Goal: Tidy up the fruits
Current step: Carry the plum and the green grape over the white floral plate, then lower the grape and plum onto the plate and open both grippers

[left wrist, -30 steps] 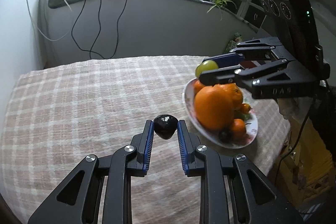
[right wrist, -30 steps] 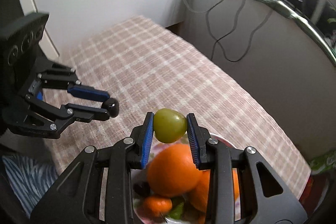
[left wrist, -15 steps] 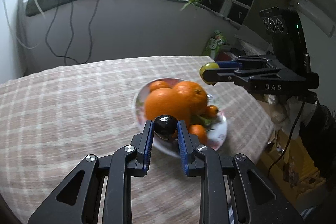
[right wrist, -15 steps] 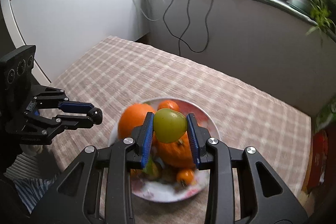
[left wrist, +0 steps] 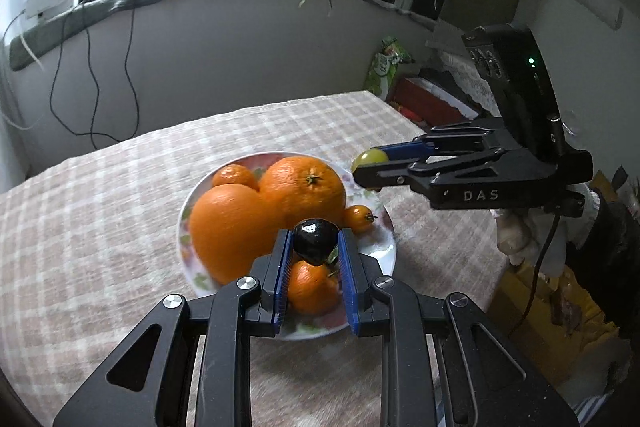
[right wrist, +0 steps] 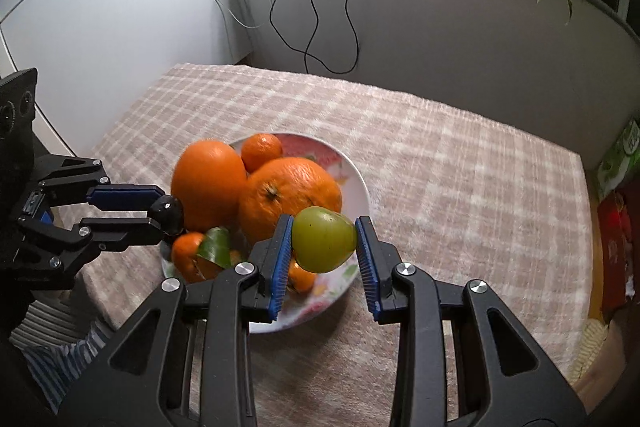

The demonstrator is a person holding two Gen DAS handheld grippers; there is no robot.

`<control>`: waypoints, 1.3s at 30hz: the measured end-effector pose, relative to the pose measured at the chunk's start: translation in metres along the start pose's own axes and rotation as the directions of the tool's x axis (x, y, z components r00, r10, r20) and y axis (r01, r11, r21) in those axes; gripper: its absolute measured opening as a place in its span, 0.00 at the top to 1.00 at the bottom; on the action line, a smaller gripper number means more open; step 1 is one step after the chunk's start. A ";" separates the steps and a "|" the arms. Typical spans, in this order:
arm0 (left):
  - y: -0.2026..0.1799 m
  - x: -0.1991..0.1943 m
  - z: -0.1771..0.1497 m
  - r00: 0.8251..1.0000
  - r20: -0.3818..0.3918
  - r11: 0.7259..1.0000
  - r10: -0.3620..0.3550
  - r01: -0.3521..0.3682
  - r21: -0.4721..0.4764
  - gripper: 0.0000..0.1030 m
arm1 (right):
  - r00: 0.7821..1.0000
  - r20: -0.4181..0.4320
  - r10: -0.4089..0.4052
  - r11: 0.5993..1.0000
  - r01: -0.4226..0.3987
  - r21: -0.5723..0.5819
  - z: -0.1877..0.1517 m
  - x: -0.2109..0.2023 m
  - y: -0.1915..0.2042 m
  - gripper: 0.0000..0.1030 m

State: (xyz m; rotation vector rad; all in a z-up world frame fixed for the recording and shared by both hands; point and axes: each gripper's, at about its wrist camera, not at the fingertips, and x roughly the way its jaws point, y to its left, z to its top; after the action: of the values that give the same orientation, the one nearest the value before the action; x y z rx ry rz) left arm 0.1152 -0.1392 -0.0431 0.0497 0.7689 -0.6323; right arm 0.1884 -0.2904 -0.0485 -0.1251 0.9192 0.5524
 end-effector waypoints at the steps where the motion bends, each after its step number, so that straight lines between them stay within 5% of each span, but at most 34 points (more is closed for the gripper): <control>1: -0.003 0.003 0.001 1.000 -0.005 1.000 0.002 -0.002 0.007 0.79 | 1.000 -0.003 -0.001 1.000 0.001 0.000 -0.002 0.002 -0.001 0.68; 28: -0.038 0.038 0.003 0.996 -0.071 0.994 0.049 -0.042 0.104 0.78 | 0.995 -0.003 0.095 0.995 -0.095 0.044 -0.008 0.016 -0.017 0.68; 30: -0.039 0.039 0.003 0.996 -0.073 0.994 0.050 -0.042 0.105 0.75 | 0.995 -0.007 0.095 0.995 -0.095 0.040 -0.008 0.017 -0.016 0.66; 33: -0.040 0.038 0.003 0.996 -0.068 0.993 0.051 -0.044 0.105 0.61 | 0.995 0.009 0.095 0.995 -0.095 0.040 -0.007 0.015 -0.015 0.50; 39: -0.041 0.036 0.002 0.996 -0.065 0.993 0.059 -0.051 0.106 0.61 | 0.995 0.028 0.099 0.994 -0.100 0.043 -0.003 0.007 -0.016 0.45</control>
State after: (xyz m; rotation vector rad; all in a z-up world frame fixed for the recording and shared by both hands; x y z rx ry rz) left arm 0.1133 -0.1920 -0.0578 0.1885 0.7969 -0.6205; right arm 0.1973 -0.3022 -0.0581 -0.0317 0.9158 0.6240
